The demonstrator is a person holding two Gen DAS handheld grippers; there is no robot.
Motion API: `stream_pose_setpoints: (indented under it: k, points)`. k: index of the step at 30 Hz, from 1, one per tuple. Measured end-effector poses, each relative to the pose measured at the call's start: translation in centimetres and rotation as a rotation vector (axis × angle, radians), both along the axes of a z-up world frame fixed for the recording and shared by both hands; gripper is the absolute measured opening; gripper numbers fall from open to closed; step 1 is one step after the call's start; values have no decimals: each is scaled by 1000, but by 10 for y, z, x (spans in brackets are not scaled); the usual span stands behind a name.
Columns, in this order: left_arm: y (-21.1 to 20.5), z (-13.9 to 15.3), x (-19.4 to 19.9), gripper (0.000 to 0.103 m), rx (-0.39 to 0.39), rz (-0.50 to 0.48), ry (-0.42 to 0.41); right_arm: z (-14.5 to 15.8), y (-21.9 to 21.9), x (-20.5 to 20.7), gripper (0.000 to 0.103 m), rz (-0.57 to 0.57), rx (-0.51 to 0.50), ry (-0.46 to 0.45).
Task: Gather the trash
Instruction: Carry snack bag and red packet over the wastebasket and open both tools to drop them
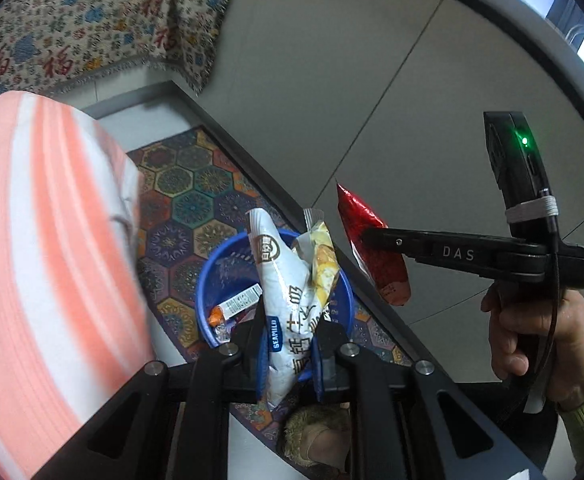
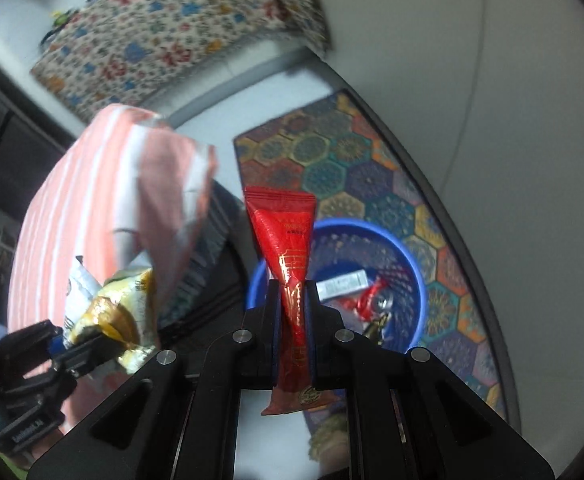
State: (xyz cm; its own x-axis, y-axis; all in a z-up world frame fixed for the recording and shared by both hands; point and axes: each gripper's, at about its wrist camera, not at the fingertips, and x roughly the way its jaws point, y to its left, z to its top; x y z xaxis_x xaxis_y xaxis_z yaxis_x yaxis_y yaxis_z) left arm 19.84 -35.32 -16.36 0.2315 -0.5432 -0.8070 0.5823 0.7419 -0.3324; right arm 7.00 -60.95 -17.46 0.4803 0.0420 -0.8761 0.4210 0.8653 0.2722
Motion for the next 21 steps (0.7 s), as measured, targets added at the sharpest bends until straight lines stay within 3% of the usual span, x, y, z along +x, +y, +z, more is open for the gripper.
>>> stream_pose_setpoints:
  k: [7, 11, 12, 13, 14, 18, 20, 21]
  points:
    - [-38, -46, 16, 18, 67, -25, 39, -36, -36, 4, 9, -57, 63, 46]
    - [-49, -68, 21, 25, 92, -54, 41, -53, -50, 5, 16, -92, 112, 62]
    - [-53, -73, 23, 28, 91, -59, 45, -57, -54, 4, 26, -105, 126, 62]
    - [-52, -75, 25, 34, 87, -60, 46, -59, -57, 2, 45, -122, 136, 57]
    - [-53, -77, 26, 38, 89, -57, 37, -61, -59, -1, 52, -139, 144, 50]
    - [-49, -63, 20, 40, 98, -48, -38, -56, -68, -13, 60, -204, 159, 20]
    - [-47, -50, 14, 49, 88, -47, -80, -49, -68, -16, 71, -226, 133, 5]
    - [-44, -37, 8, 51, 77, -48, -113, -41, -66, -21, 82, -237, 121, -12]
